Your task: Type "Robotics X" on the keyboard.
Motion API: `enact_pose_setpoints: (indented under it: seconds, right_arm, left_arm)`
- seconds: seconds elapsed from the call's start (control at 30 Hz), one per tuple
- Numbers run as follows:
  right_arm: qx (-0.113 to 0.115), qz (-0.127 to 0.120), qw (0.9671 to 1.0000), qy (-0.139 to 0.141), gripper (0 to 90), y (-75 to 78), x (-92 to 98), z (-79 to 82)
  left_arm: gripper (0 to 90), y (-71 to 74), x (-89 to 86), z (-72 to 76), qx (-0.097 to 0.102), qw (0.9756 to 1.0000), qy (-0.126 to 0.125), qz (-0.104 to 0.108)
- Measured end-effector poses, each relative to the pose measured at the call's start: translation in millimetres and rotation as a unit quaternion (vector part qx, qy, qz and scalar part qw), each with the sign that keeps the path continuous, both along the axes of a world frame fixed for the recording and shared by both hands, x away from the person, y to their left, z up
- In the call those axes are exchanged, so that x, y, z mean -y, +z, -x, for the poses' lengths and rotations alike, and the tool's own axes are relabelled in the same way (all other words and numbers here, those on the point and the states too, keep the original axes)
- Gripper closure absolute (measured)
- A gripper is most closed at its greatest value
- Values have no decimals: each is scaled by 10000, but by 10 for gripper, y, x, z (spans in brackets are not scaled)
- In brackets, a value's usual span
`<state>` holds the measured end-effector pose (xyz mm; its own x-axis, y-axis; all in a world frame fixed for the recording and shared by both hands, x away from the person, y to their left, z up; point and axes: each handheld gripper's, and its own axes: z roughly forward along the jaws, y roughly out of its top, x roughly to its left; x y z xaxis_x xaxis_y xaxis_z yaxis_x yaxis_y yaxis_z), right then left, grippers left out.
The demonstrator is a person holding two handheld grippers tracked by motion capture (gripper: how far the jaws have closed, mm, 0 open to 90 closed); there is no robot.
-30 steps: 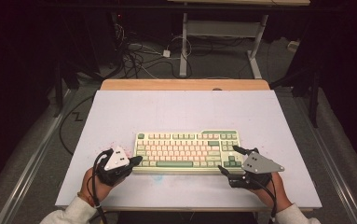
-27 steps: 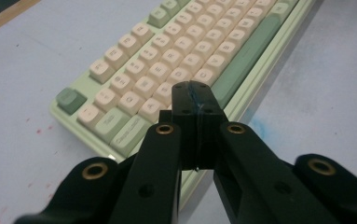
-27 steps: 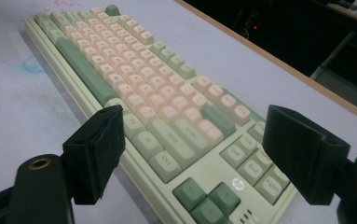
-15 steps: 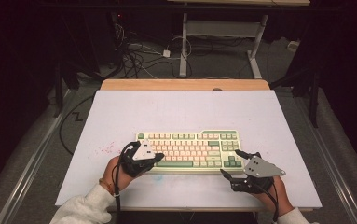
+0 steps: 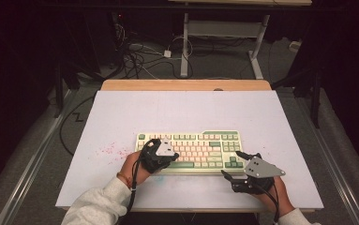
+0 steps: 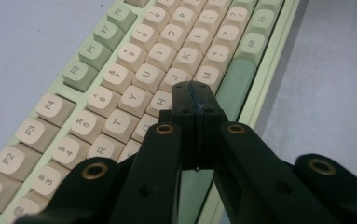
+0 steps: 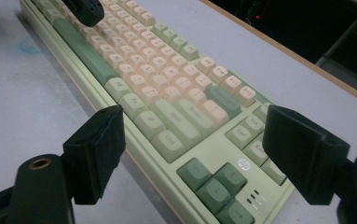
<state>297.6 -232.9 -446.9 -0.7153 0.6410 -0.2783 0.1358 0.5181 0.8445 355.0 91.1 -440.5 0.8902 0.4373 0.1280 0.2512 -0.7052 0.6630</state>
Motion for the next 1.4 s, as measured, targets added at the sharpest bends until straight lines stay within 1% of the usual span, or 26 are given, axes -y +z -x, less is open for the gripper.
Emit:
enact_pose_setpoints:
  seconds: [0.13,0.2,0.3,0.33,0.37,0.4,0.43,0.47,0.5,0.53,0.57,0.6,0.63,0.7,0.73,0.97,1.03,1.1,1.13,1.17,1.2,1.23,1.3,1.37,1.4]
  right_arm:
    - [-12,14,10000,3,218,-8,2,-1]
    - [-4,35,10000,10,218,-9,-1,0]
    - [-8,51,10000,24,218,-12,-5,-1]
    - [-15,42,10000,27,218,-14,-6,-1]
    - [-23,31,10000,39,214,-14,-7,-3]
    - [-31,23,10000,39,212,-15,-8,-3]
    - [-32,26,10000,42,212,-15,-9,-3]
    - [-34,27,10000,47,211,-15,-12,0]
    - [-31,27,10000,52,211,-13,-13,2]
    - [-31,27,10000,52,211,-13,-13,2]
    - [-20,36,10000,58,211,-9,-13,4]
    - [-9,39,10000,69,211,-9,-13,3]
    - [-4,37,10000,65,211,-8,-12,4]
    - [-4,29,10000,59,211,-4,-8,4]
    - [1,30,10000,59,212,-2,-7,5]
    - [18,39,10000,52,212,5,-1,6]
    - [28,49,10000,41,212,7,0,6]
    - [23,45,10000,37,212,7,1,6]
    - [21,43,10000,39,212,7,1,5]
    - [24,50,10000,44,212,7,1,5]
    - [27,51,10000,40,212,7,1,5]
    - [23,48,10000,33,213,7,0,4]
    - [22,59,10000,26,214,6,-2,4]
    - [26,53,10000,31,213,9,-2,6]
    - [25,51,10000,31,214,10,-1,6]
  left_arm:
    - [872,-31,38,-30,-30,10000,28,-91]
    - [871,-37,44,-35,-37,10000,50,-75]
    - [872,-48,59,-37,-34,9999,48,-112]
    - [872,-76,80,-37,-69,9997,7,-251]
    - [872,-76,80,-37,-69,9997,7,-251]
    - [873,-101,93,-29,-40,9994,6,-346]
    - [872,-106,93,-28,-45,9995,43,-297]
    - [872,-101,91,-29,-52,9995,46,-292]
    - [872,-94,88,-25,-28,9995,34,-300]
    - [872,-89,81,-21,-3,9997,34,-258]
    - [872,-71,62,-18,18,9998,61,-172]
    - [872,-39,40,-8,89,9998,78,-144]
    - [872,-39,40,-8,89,9998,78,-144]
    - [871,21,-10,5,160,9998,84,4]
    - [872,21,-10,5,160,9998,84,4]
    - [868,75,-108,18,326,9991,183,204]
    - [818,90,-140,33,420,9987,225,203]
    - [817,102,-180,51,494,9981,230,277]
    - [816,108,-198,62,577,9976,245,300]
    - [778,111,-214,71,607,9972,271,333]
    - [774,115,-231,78,647,9969,281,349]
    - [713,118,-244,83,711,9965,283,350]
    - [670,119,-265,96,787,9958,313,357]
    - [572,116,-278,108,874,9952,319,305]
    - [559,114,-287,113,882,9951,324,299]
